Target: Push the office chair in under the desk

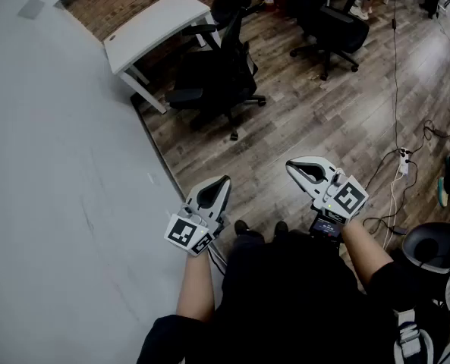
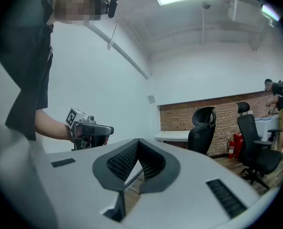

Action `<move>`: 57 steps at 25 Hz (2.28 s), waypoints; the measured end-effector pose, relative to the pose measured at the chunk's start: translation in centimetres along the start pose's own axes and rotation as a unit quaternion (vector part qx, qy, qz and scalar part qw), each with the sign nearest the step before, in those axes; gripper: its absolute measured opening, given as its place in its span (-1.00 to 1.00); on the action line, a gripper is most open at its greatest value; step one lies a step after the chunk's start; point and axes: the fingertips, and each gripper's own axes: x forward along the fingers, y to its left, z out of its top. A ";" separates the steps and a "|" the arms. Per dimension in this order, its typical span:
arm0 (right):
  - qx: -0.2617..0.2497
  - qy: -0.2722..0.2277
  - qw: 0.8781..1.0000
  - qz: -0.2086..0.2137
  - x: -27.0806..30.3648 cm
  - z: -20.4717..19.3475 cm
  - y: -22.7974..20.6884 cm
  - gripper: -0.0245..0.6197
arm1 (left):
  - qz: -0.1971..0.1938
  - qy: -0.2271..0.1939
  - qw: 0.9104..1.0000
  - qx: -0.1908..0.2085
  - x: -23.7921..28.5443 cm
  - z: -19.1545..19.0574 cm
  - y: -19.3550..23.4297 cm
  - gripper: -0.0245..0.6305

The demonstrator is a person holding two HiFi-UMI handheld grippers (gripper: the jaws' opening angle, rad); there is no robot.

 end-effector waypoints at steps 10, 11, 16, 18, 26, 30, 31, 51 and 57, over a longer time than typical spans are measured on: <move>-0.010 -0.014 1.000 -0.012 -0.6 1.0 0.1 -0.90 | -0.003 -0.005 1.000 0.000 -0.3 0.3 -0.2 -0.88; -0.010 -0.013 1.000 -0.014 -0.7 1.0 0.1 -0.90 | -0.005 -0.005 1.000 -0.001 -0.2 0.3 -0.3 -0.88; -0.008 -0.016 1.000 -0.020 -1.4 0.9 -0.1 -0.90 | -0.005 -0.008 1.000 -0.002 0.0 0.2 -0.7 -0.88; -0.006 -0.018 1.000 -0.022 -1.5 1.0 -0.2 -0.90 | -0.005 -0.007 1.000 -0.004 0.0 0.0 -0.8 -0.88; 0.001 -0.028 0.999 -0.032 -2.9 0.8 -1.0 -0.90 | -0.017 0.000 1.000 -0.005 1.4 -0.4 -1.7 -0.88; 0.001 -0.027 0.999 -0.032 -3.6 0.8 -1.3 -0.90 | -0.019 0.000 1.000 -0.005 2.1 -0.1 -1.9 -0.88; 0.002 -0.026 0.999 -0.034 -3.9 0.7 -1.4 -0.90 | -0.020 0.001 1.000 -0.007 2.3 -0.2 -2.1 -0.88; 0.040 0.005 0.995 -0.096 -6.1 -2.6 -9.4 -0.90 | -0.057 0.024 0.997 -0.035 10.3 -3.1 1.0 -0.88; 0.032 0.020 0.995 -0.097 -3.2 -3.5 -15.9 -0.90 | -0.055 0.030 0.997 -0.037 16.2 -3.8 6.9 -0.88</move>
